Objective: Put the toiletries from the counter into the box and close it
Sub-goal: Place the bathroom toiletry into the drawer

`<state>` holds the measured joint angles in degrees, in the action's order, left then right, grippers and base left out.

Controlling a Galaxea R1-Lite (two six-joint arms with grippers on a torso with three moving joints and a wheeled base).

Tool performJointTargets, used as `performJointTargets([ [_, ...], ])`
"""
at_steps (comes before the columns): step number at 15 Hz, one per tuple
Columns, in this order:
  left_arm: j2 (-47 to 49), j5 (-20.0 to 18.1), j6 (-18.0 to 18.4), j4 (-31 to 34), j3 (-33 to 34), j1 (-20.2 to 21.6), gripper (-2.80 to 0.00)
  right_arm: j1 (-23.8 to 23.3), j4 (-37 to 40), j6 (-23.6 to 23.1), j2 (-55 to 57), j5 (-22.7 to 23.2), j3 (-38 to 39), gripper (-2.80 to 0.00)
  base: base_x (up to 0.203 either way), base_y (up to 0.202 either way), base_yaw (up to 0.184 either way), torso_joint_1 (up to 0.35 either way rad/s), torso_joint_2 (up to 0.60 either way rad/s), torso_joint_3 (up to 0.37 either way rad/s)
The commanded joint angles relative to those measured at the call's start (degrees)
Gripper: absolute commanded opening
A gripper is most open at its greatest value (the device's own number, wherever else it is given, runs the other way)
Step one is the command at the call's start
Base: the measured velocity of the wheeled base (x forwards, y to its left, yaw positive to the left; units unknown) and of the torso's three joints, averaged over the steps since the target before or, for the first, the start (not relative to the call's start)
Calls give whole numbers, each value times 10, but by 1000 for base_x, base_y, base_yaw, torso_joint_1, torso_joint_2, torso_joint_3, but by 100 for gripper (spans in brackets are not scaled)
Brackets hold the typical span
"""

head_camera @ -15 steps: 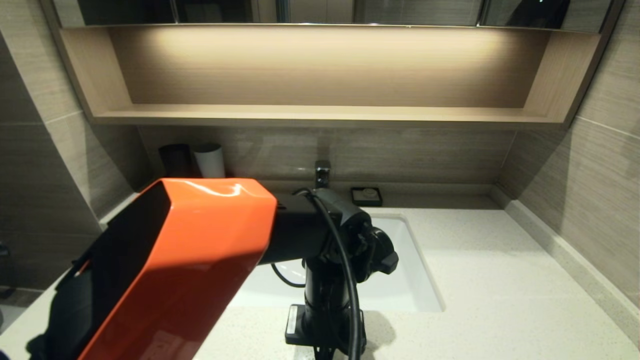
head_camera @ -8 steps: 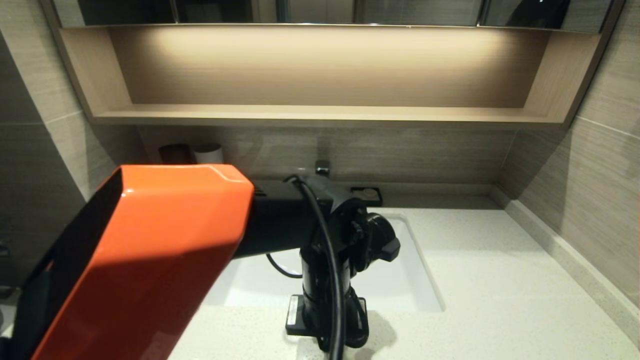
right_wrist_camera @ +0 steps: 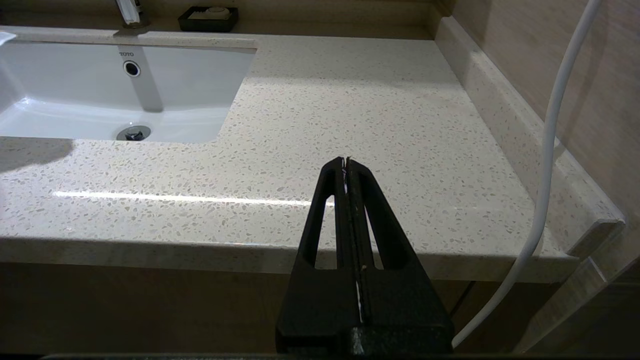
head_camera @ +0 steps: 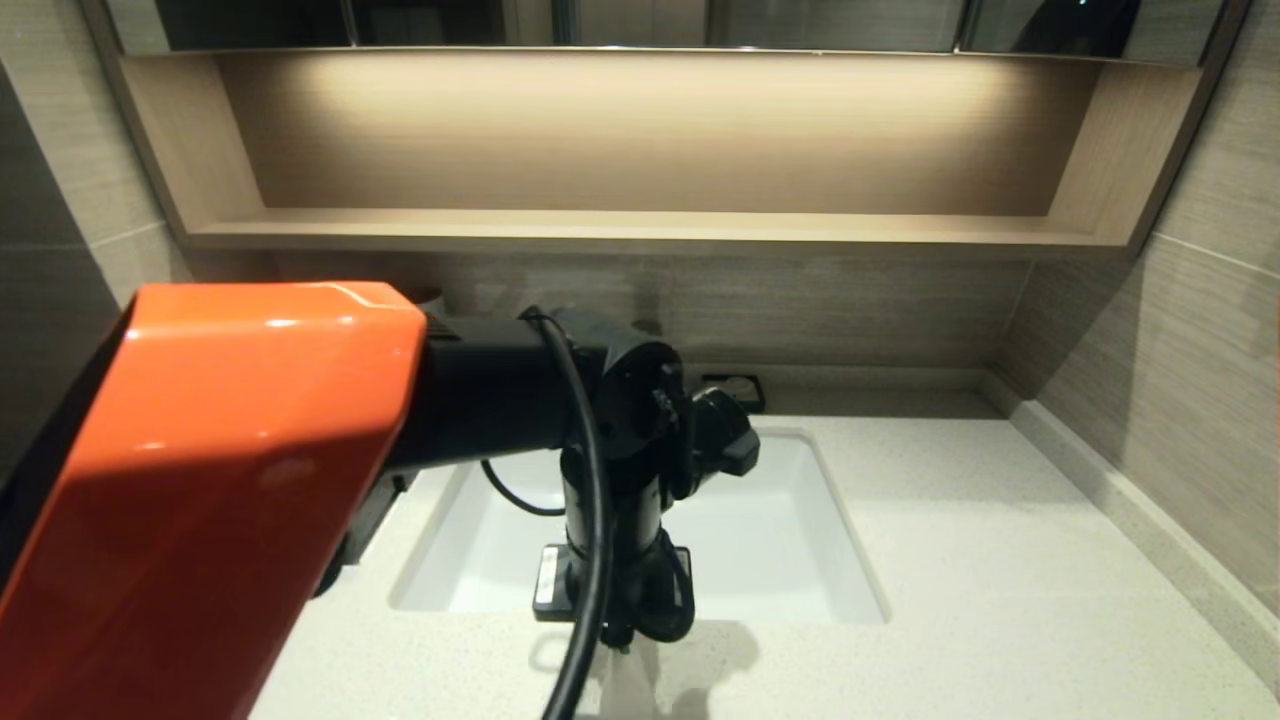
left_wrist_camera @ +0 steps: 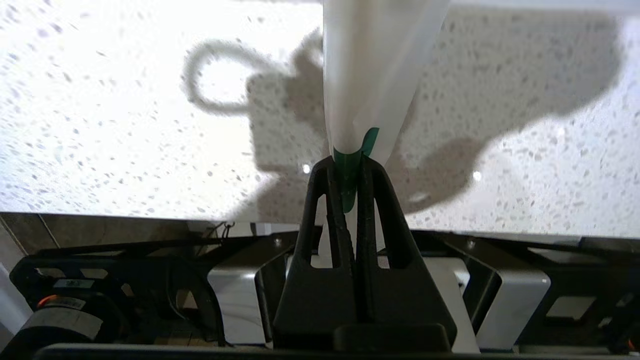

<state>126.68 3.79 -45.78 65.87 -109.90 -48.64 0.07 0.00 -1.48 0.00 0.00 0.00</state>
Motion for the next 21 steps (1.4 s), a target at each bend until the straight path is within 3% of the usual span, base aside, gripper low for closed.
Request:
performJointTargets([
  [1, -8, 39, -3, 1, -1, 12, -280, 0, 0, 0, -2, 0, 1, -280, 0, 0, 0, 0, 0, 0],
  [3, -16, 89, -8, 2, -1, 15, -280, 0, 0, 0, -2, 0, 1, -280, 0, 0, 0, 0, 0, 0],
  [9, -62, 90, 4, 6, -1, 94, -280, 0, 0, 0, -2, 0, 1, -280, 0, 0, 0, 0, 0, 0],
  [14, -109, 82, 77, 23, -1, 191, -280, 0, 0, 0, -2, 0, 1, -280, 0, 0, 0, 0, 0, 0],
  [21, -126, 80, 200, 45, -1, 370, -280, 0, 0, 0, -1, 0, 1, -280, 0, 0, 0, 0, 0, 0],
])
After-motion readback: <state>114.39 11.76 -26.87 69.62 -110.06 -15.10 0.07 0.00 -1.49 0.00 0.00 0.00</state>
